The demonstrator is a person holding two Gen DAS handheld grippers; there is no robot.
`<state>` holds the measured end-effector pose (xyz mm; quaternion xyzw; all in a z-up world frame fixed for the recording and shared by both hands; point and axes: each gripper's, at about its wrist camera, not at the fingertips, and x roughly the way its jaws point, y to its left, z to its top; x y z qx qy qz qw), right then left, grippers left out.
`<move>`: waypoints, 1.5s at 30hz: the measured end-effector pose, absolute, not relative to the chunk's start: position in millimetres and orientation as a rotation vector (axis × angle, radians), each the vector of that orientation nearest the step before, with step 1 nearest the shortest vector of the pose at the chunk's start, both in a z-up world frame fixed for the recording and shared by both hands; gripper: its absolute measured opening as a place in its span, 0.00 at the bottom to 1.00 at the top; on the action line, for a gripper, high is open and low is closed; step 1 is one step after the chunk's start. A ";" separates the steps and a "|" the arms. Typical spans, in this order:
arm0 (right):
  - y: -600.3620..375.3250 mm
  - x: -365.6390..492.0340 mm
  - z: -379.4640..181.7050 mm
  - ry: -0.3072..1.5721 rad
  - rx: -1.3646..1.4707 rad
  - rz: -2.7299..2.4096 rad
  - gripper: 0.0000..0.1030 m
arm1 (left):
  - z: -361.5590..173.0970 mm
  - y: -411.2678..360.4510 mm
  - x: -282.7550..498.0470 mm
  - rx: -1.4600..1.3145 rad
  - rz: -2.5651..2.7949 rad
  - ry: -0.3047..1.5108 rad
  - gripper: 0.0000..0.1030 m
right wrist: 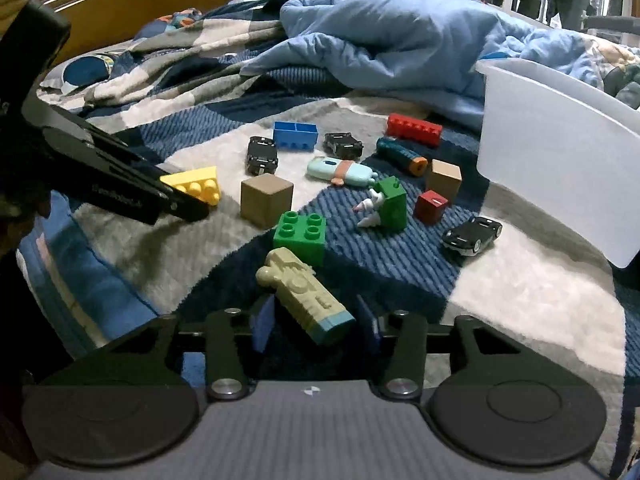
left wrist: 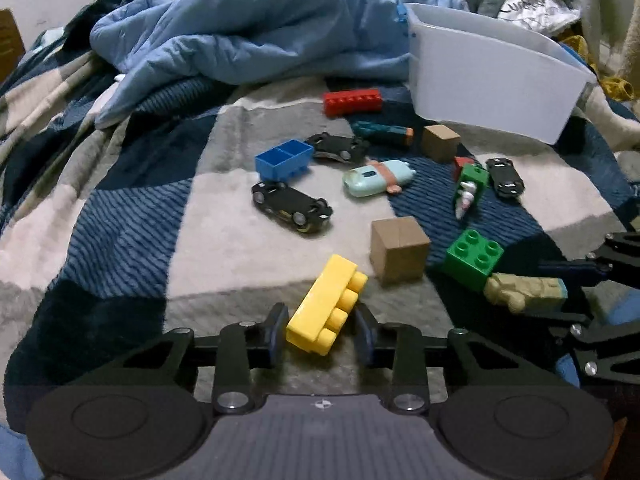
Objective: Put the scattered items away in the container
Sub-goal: 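Lift the yellow brick with the left tool while the right tool lifts the beige figure toy, then carry both toys over the white bin and open both tools to drop them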
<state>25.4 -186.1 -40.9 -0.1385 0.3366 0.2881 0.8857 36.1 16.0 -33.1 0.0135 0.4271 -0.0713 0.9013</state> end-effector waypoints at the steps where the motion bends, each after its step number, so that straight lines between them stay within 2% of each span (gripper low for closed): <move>1: -185.9 25.4 -40.9 0.701 -0.287 0.601 0.41 | -31.5 14.1 35.5 0.023 -0.152 0.900 0.32; 3: -185.0 23.8 -40.6 0.698 -0.299 0.599 0.41 | -27.7 13.4 32.5 0.008 -0.166 0.884 0.31; 6: -184.5 20.9 -38.4 0.696 -0.305 0.588 0.40 | -24.8 5.6 31.1 0.024 -0.175 0.856 0.24; 16: -206.1 25.2 -25.4 0.697 -0.244 0.484 0.40 | -10.4 -12.9 22.4 0.015 -0.174 0.806 0.24; 17: -208.4 25.2 -23.6 0.692 -0.241 0.474 0.39 | -7.2 -14.7 21.4 0.017 -0.172 0.800 0.24; 18: -210.2 25.2 -22.0 0.687 -0.239 0.465 0.29 | -2.9 -16.1 20.0 0.020 -0.169 0.790 0.24; 23: -219.8 27.1 -15.8 0.667 -0.226 0.440 0.29 | 17.2 -18.7 14.8 0.005 -0.156 0.730 0.24; 31: -229.2 25.4 -10.9 0.636 -0.197 0.433 0.28 | 27.4 -24.2 16.8 -0.019 -0.161 0.730 0.24; 45: -257.6 46.6 11.2 0.546 -0.162 0.359 0.26 | 60.9 -84.2 60.9 0.024 -0.277 0.687 0.24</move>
